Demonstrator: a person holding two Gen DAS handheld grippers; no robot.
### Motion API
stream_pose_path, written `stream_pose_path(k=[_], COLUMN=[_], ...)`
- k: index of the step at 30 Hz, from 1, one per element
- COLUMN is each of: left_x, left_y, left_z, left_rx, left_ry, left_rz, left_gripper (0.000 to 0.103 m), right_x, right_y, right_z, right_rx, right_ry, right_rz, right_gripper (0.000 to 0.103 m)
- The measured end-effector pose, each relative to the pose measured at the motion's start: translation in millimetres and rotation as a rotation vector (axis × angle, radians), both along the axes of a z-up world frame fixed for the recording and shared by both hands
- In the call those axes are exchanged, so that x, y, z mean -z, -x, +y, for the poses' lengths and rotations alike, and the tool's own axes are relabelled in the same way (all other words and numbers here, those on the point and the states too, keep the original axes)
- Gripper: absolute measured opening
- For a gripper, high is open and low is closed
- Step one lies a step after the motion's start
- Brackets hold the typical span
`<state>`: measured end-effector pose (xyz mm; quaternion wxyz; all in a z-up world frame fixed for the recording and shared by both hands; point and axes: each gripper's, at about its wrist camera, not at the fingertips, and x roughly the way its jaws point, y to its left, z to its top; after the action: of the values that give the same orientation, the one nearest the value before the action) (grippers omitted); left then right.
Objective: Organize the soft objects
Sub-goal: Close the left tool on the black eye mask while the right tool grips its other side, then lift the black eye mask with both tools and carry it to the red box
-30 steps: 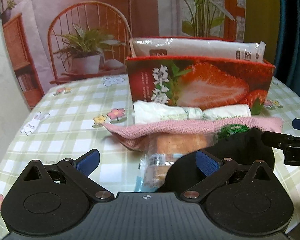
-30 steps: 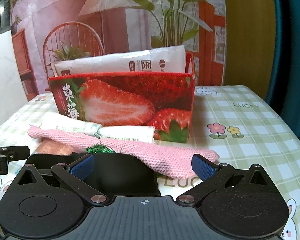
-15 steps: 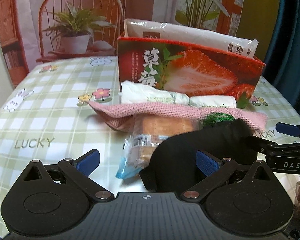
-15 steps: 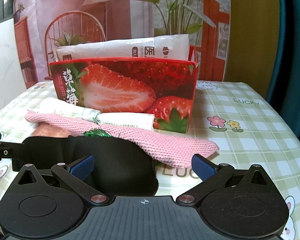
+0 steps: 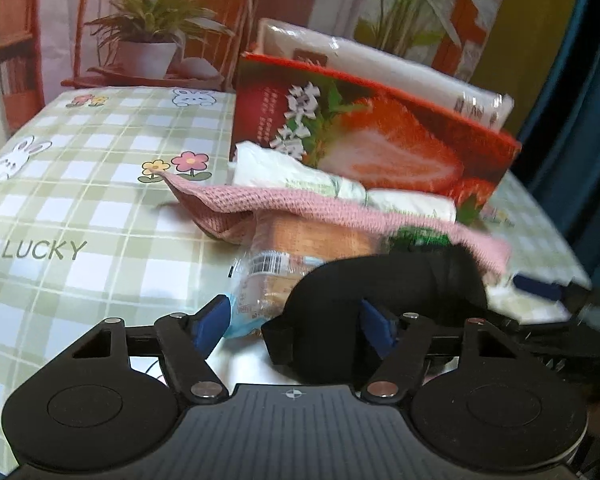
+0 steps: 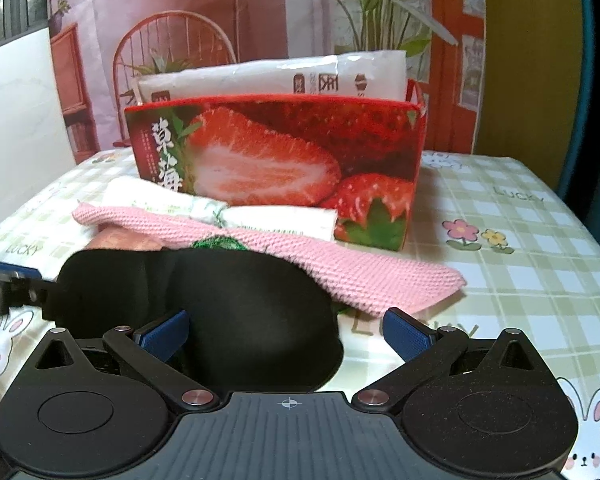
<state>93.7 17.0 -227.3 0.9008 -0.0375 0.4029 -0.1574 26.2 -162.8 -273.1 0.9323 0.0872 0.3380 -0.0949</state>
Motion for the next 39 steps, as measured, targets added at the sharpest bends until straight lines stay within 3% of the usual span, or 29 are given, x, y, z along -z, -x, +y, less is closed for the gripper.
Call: stream_pose_path(k=[5, 10, 15, 17, 18, 21, 24, 31, 39], left_x=[2, 6, 7, 6, 6, 6, 5, 7, 10], left_y=[0, -1, 0, 1, 0, -3, -3, -3, -3], left_z=[-6, -8, -9, -10, -10, -1, 1, -1, -2], left_rx=[0.045, 0.057, 0.065, 0.064, 0.056, 0.035, 0.03, 0.012, -0.002], left_ry=[0.004, 0.007, -0.004, -0.025, -0.049, -0.029, -0.028, -0.054, -0.089], left_rz=[0.0, 0.008, 0.008, -0.008, -0.016, -0.014, -0.02, -0.045, -0.073], left_gripper=[0.06, 0.059, 0.059, 0.05, 0.038, 0.03, 0.029, 0.03, 0.033], right_x=[4, 6, 3, 2, 1, -3, -4, 0, 16], right_y=[-2, -3, -4, -4, -3, -3, -2, -1, -10], right_z=[3, 10, 17, 20, 21, 24, 20, -5, -23], right_rx=[-0.027, -0.088, -0.12, -0.143, -0.154, -0.18, -0.164, -0.047, -0.043], right_ry=[-0.008, -0.016, -0.025, -0.028, -0.028, -0.036, -0.049, -0.113, -0.21], right_rz=[0.014, 0.026, 0.025, 0.022, 0.017, -0.002, -0.016, -0.042, -0.054], right_gripper=[0.097, 0.078, 0.073, 0.071, 0.071, 0.071, 0.072, 0.091, 0.095])
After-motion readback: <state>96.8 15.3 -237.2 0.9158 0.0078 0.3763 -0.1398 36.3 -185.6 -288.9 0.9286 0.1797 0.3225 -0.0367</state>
